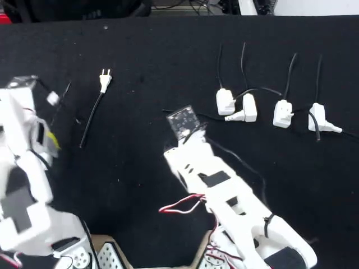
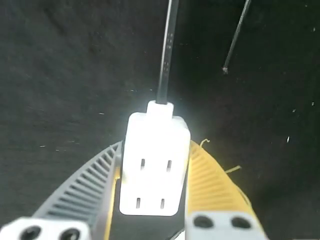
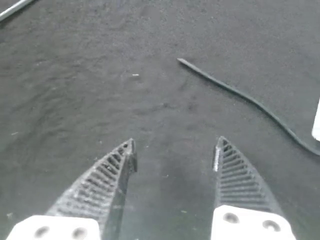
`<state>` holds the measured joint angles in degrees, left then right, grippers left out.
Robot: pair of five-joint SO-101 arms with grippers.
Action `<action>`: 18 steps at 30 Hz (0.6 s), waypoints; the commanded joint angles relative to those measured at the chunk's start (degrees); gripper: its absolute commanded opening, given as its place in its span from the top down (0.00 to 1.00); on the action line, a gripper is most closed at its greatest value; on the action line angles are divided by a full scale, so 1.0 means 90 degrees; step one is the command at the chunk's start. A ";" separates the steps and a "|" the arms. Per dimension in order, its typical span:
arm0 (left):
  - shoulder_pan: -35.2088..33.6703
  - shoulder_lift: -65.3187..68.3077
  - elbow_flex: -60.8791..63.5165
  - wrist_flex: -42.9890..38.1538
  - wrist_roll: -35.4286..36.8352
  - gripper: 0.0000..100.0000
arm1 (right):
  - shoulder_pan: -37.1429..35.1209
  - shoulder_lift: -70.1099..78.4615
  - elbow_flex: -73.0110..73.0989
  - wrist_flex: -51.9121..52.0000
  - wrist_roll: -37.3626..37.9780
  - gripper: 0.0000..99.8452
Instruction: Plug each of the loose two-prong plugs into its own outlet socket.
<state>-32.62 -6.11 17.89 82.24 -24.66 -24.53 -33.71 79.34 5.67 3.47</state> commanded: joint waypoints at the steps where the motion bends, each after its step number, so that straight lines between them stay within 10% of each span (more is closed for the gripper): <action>1: 0.0523 -0.1172 0.1529 -0.0908 0.0576 0.97 | 0.0156 -0.0210 -0.0132 -0.0127 0.0000 0.77; 18: 0.3346 -0.1963 0.2711 -0.1670 0.2227 0.84 | 0.0205 -0.0230 -0.0132 -0.0117 0.0000 0.77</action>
<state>-7.30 -22.99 42.42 69.32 -7.60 -23.91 -33.71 79.34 5.67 3.47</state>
